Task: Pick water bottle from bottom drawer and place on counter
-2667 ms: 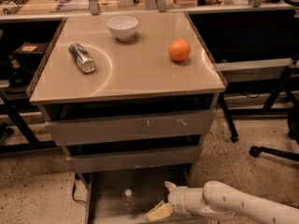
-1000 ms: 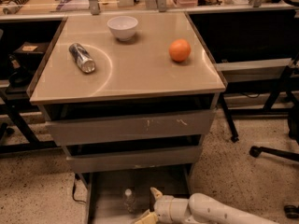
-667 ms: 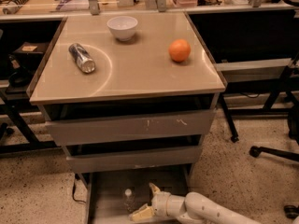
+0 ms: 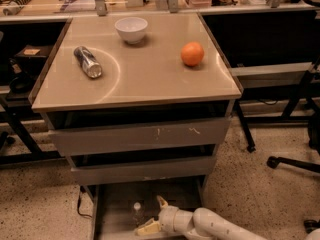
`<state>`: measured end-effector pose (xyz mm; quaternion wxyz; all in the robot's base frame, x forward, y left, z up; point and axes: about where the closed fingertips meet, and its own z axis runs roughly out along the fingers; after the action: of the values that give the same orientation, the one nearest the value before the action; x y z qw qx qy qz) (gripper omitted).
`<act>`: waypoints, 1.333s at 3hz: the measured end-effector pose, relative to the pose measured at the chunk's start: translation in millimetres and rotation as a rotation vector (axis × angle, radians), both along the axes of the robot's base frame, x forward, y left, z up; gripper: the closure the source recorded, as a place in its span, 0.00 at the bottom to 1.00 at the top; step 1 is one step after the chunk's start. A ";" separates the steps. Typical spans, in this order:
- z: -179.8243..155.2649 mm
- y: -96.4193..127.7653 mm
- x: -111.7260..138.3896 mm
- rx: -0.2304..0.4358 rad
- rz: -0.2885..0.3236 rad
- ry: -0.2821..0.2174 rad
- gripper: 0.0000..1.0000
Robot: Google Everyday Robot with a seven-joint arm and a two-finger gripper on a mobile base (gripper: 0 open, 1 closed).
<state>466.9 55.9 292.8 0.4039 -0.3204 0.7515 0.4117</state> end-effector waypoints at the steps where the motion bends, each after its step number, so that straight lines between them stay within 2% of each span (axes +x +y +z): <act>1: -9.8 17.4 21.2 0.016 -0.008 -0.041 0.00; 2: -9.8 17.4 21.2 0.016 -0.008 -0.041 0.00; 3: -22.7 27.2 21.1 0.036 -0.015 -0.037 0.00; 4: -28.4 37.7 32.4 0.076 -0.021 -0.062 0.00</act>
Offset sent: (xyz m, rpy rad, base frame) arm 0.0157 0.0155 -0.0072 0.0134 -0.0344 -0.0023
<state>499.4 93.6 264.5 0.4428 -0.3097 0.7258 0.4256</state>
